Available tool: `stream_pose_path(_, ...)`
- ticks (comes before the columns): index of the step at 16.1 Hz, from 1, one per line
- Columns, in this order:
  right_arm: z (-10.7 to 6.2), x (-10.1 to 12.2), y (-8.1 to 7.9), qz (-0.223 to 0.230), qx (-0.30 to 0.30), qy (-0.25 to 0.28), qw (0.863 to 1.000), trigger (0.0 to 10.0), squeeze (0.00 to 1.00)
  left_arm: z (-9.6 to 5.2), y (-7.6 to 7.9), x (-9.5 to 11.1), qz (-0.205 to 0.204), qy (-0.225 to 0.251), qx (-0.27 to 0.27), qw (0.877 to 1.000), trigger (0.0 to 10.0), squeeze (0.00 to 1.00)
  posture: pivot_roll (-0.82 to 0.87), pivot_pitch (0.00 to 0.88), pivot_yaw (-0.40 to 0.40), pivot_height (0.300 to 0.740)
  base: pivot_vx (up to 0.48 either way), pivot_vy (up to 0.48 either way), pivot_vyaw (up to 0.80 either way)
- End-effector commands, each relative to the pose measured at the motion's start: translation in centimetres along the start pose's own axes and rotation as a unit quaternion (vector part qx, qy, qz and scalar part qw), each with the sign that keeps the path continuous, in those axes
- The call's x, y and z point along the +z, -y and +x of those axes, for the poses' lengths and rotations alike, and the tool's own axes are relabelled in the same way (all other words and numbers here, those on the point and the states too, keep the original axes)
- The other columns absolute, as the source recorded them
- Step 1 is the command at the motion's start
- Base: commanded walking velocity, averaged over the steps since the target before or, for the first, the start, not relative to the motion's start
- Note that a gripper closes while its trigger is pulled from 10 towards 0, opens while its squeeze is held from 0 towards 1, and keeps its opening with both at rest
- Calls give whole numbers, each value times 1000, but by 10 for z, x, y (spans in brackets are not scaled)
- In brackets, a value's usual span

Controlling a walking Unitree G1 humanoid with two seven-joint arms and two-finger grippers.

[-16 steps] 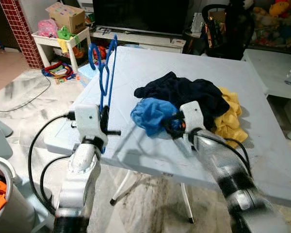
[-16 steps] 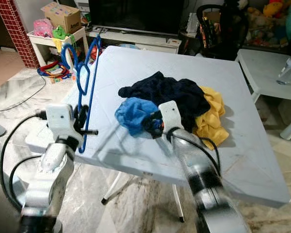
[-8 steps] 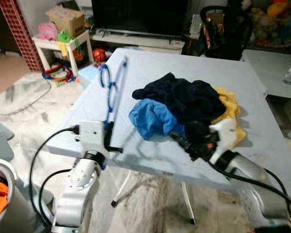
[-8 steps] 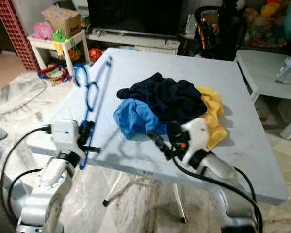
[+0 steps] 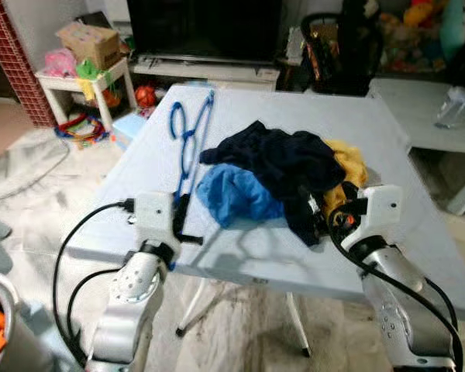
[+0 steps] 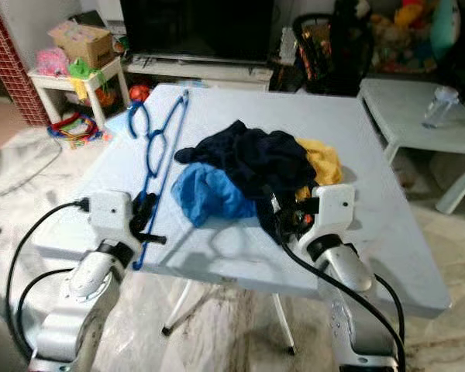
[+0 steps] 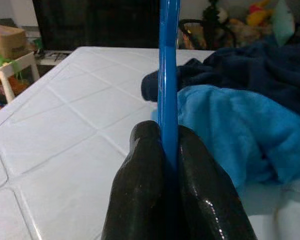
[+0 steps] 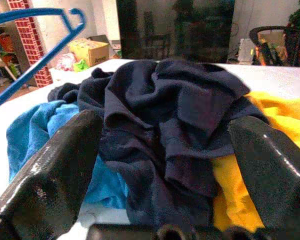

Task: Hang hanger

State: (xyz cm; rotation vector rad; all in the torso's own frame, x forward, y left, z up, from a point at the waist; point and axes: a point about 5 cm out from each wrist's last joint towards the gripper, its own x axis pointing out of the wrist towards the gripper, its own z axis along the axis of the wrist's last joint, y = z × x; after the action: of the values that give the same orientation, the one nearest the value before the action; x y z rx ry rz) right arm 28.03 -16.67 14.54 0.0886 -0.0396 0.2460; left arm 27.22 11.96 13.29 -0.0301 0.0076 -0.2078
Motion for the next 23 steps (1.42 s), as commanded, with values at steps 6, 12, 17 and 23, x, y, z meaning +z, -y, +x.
stream_pose_path(6,6,-2,-7,-3,1,-7,1000,10000,0,0,-3,6,4,12,4,1000,10000,0,12,8,-27,740,-294,0,0)
stream_pose_path(12,10,-7,-10,-3,2,-12,1000,10000,0,4,-3,8,8,16,-1,1000,10000,0,19,0,-21,740,-293,0,0)
stream_pose_path(17,11,-9,-7,-11,-3,-18,1000,10000,0,7,-1,8,7,17,-7,1000,10000,0,15,0,-27,740,-293,0,0)
stream_pose_path(23,8,-13,-6,-14,-8,-28,999,10000,0,4,-2,-5,-16,-9,-2,1000,10000,0,3,0,-34,740,-41,0,0)
